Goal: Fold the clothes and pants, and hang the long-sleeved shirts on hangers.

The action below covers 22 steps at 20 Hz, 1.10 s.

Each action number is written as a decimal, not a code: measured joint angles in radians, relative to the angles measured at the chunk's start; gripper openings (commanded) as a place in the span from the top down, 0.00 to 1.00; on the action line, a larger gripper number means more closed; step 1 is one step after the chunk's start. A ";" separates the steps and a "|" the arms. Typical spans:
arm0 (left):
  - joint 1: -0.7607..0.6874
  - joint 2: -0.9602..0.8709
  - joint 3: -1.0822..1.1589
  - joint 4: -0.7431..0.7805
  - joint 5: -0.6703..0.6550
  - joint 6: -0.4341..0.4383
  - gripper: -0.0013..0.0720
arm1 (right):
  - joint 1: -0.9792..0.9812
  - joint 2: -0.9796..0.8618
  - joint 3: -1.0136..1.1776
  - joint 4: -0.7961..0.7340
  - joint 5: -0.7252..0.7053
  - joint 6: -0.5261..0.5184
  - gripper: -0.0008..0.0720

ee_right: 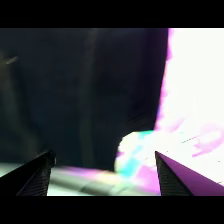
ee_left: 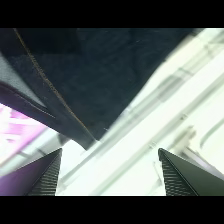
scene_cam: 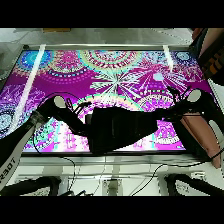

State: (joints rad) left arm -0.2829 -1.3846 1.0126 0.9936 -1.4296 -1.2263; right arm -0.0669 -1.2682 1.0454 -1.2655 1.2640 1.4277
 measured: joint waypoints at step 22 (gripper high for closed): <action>-0.003 0.000 -0.006 0.031 0.032 -0.001 0.04 | -0.094 -0.372 0.227 0.131 0.114 -0.245 0.04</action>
State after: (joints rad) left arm -0.2859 -1.3846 1.0061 1.0245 -1.3979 -1.2270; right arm -0.1612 -1.6405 1.2720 -1.1343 1.3785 1.1828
